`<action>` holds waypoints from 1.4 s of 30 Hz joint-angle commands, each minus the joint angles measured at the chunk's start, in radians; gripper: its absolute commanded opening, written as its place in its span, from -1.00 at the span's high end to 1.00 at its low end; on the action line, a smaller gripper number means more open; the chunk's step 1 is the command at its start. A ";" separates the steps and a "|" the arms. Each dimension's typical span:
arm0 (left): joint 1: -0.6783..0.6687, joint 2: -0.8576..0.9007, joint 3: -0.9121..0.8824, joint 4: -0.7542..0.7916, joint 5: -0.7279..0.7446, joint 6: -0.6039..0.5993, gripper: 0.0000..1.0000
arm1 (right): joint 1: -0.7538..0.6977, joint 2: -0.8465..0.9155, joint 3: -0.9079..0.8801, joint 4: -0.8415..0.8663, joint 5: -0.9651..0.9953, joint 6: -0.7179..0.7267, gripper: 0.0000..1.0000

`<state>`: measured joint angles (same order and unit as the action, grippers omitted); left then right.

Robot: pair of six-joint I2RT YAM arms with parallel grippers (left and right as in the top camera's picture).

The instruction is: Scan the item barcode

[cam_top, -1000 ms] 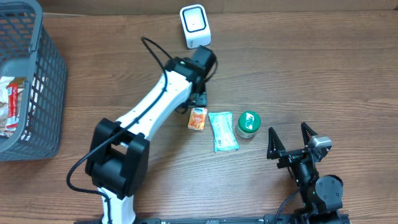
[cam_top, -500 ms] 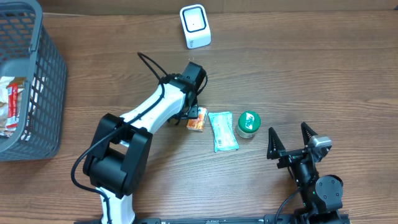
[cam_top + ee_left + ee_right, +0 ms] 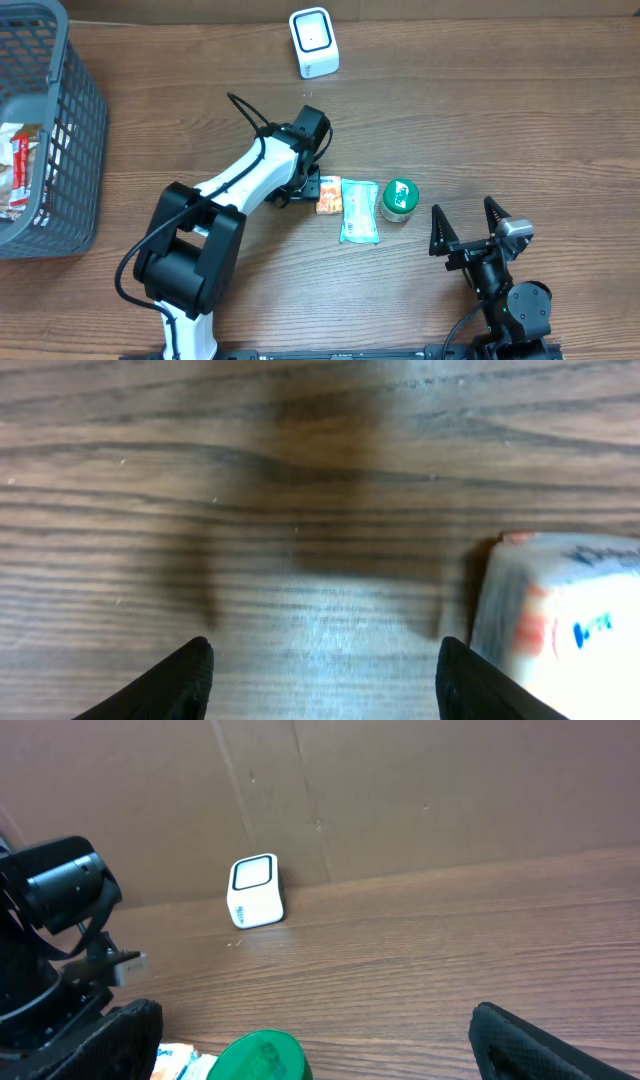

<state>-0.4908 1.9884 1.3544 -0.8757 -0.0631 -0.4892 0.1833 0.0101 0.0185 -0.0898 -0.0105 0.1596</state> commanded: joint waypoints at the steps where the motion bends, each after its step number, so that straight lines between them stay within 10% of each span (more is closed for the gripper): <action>1: 0.001 -0.093 0.088 -0.044 0.000 0.022 -0.26 | -0.005 -0.007 -0.011 0.005 0.009 -0.003 -1.00; 18: 0.000 -0.269 0.216 -0.243 -0.018 0.056 -0.33 | -0.005 -0.007 -0.011 0.005 0.009 -0.003 -1.00; 42: 0.033 -0.243 -0.309 0.338 0.195 -0.032 0.15 | -0.005 -0.007 -0.011 0.005 0.009 -0.003 -1.00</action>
<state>-0.4622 1.7416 1.0664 -0.5484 0.1143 -0.4801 0.1829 0.0101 0.0185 -0.0898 -0.0105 0.1600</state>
